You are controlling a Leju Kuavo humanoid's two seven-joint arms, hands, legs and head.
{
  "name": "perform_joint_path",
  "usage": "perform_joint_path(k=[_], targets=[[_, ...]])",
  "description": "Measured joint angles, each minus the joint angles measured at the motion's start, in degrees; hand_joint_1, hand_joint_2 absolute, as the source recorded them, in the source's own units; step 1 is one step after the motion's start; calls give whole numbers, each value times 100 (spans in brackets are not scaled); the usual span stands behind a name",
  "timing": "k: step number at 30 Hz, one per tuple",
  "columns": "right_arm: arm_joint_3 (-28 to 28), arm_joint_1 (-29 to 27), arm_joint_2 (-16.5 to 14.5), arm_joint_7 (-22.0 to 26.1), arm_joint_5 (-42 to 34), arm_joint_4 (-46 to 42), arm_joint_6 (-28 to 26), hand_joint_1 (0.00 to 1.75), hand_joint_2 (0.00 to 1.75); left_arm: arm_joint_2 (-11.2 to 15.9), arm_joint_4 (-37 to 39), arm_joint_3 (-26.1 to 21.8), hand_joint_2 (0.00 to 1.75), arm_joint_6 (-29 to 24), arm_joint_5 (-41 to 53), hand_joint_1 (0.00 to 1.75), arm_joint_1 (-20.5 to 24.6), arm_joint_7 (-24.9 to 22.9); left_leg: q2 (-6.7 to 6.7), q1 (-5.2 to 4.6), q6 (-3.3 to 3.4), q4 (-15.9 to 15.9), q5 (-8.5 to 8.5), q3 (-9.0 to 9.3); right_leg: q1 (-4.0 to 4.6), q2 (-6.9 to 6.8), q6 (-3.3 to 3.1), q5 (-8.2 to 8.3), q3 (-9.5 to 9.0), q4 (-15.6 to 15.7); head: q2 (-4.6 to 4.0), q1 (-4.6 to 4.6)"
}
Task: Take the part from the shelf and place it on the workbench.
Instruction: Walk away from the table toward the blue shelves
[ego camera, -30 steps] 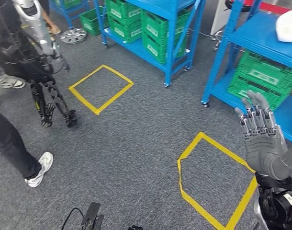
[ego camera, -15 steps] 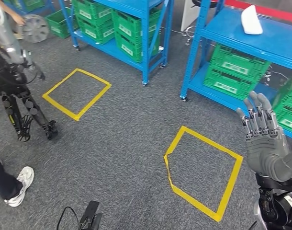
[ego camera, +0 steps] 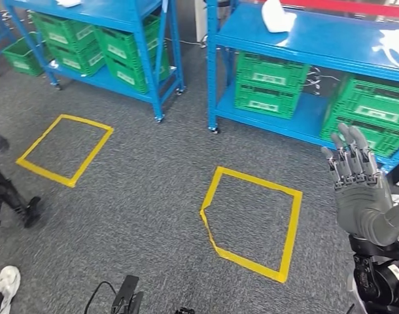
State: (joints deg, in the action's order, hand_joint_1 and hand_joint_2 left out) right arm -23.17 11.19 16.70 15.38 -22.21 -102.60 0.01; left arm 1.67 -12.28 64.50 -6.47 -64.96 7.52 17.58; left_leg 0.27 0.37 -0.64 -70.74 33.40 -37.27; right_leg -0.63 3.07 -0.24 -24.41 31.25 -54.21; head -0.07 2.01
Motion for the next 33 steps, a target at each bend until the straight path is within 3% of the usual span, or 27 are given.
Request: perform_joint_path(k=[1, 3, 5, 7, 9, 11, 13, 14, 15, 16, 18, 20, 22, 24, 25, 27, 28, 29, 31, 33], targets=[[-4, 0, 0, -1, 0, 0, 0, 0, 0, 3, 0, 0, 0, 0, 0, 0, 3, -1, -39, 6, 17, 350, -225, 148, -1, 87, 2, 2, -6, -3, 0, 1], [-7, 4, 0, 1, -1, 0, -1, 0, 0, 19, 0, 0, 0, 0, 0, 0, 11, -2, -296, 27, 60, 1217, -627, 516, 3, 240, 27, 4, 1, -18, 0, 1], [-10, 9, 0, 1, -2, 0, -1, 0, 0, 29, 0, 0, 0, 0, 0, 0, 22, -4, -452, 32, 94, 1615, -749, 670, 3, 366, 86, 18, 43, -27, 0, -2], [-11, 12, 4, -1, -2, 0, -1, 0, 0, 27, 0, 0, 0, 0, -1, 0, 31, -5, -334, 27, 132, 1650, -758, 677, -3, 478, 163, 43, 78, -11, 0, -7], [-13, 23, 11, 0, -2, 1, -1, 0, 0, 24, 0, 0, 0, 0, -3, 0, 38, -4, -200, 42, 197, 1702, -785, 694, 11, 294, 223, -66, 157, -164, 0, -30], [-17, 45, 16, -1, -2, 3, -1, 0, 0, 23, 0, 1, 0, 0, -3, 0, 33, -1, -57, 40, 252, 1733, -794, 704, 17, -75, 267, -432, 437, -806, 0, -66], [-21, 51, 17, -4, -2, 8, -4, 0, 0, 23, 0, 2, 0, 0, -2, 0, 10, 0, 93, 27, 271, 1731, -783, 703, -1, -232, 305, -773, 785, -1595, 0, -81], [-22, 48, 17, -5, -2, 11, -6, 0, 0, 23, 0, 2, 0, 0, -2, 0, 2, -1, 160, 25, 271, 1729, -777, 705, -10, -254, 318, -803, 856, -1768, 0, -81], [-22, 48, 17, -7, -2, 14, -8, 0, 0, 23, 0, 2, 0, 0, -2, 0, -1, -1, 211, 26, 264, 1727, -770, 710, -20, -268, 325, -719, 806, -1697, 0, -81], [-21, 49, 17, -8, -2, 16, -10, 0, 0, 21, 0, 2, 0, 0, -2, 0, 2, -1, 253, 28, 250, 1722, -760, 720, -30, -287, 327, -546, 641, -1399, 0, -81], [-20, 51, 17, -8, -2, 15, -30, 0, 0, 16, 0, 1, 0, 0, -2, 0, 17, 0, 311, 19, 206, 1700, -732, 738, -28, -374, 311, -198, 173, -526, 0, -84], [-19, 49, 17, -5, -2, 13, -63, 0, 0, 15, 0, 1, 0, 0, -3, 0, 27, 2, 350, -3, 153, 1676, -725, 736, 0, -432, 258, -87, -63, -57, 0, -81], [-19, 45, 17, -3, -1, 11, -85, 0, 0, 14, 0, 2, 0, 0, -4, 0, 29, 3, 382, -11, 105, 1674, -739, 734, 16, -406, 189, -94, -59, -26, 0, -74], [-19, 53, 17, -2, 4, 10, -101, 0, 0, 18, 0, 2, 0, 0, -4, 0, 30, 4, 321, -1, 55, 1581, -666, 704, 7, -380, 131, -75, -72, 3, 0, -71], [-20, 61, 17, -4, 8, 10, -108, 0, 0, 20, 0, 1, 0, 0, -4, 0, 28, 4, 264, -4, 109, 1545, -689, 688, 6, -371, 115, -69, -83, 15, 0, -59], [-22, 71, 17, -8, 16, 10, -117, 0, 0, 23, 0, 1, 0, 0, -5, 0, 24, 3, 166, -8, 308, 1567, -674, 685, 44, -345, 103, -85, -81, -1, 0, -30], [-24, 71, 17, -13, 19, 10, -121, 0, 0, 23, 0, 2, 0, 0, -6, 0, 23, 2, 163, 0, 362, 1637, -732, 710, 60, -330, 95, -94, -77, -14, 0, -19], [-25, 71, 17, -15, 21, 9, -127, 0, 0, 23, 0, 2, 0, 0, -7, 0, 24, 1, 160, 15, 320, 1678, -709, 727, 74, -317, 85, -101, -70, -25, 0, -18], [-29, 71, 17, -20, 22, 9, -143, 0, 0, 22, 0, 2, 0, 0, -7, 0, 22, 1, 155, 33, 166, 1697, -758, 730, 80, -309, 75, -102, -57, -37, 0, -18], [-31, 71, 17, -25, 23, 9, -156, 0, 0, 23, 0, 2, 0, 0, -7, 0, 17, 1, 154, 37, 135, 1705, -762, 731, 80, -307, 70, -100, -47, -42, -1, -17]])
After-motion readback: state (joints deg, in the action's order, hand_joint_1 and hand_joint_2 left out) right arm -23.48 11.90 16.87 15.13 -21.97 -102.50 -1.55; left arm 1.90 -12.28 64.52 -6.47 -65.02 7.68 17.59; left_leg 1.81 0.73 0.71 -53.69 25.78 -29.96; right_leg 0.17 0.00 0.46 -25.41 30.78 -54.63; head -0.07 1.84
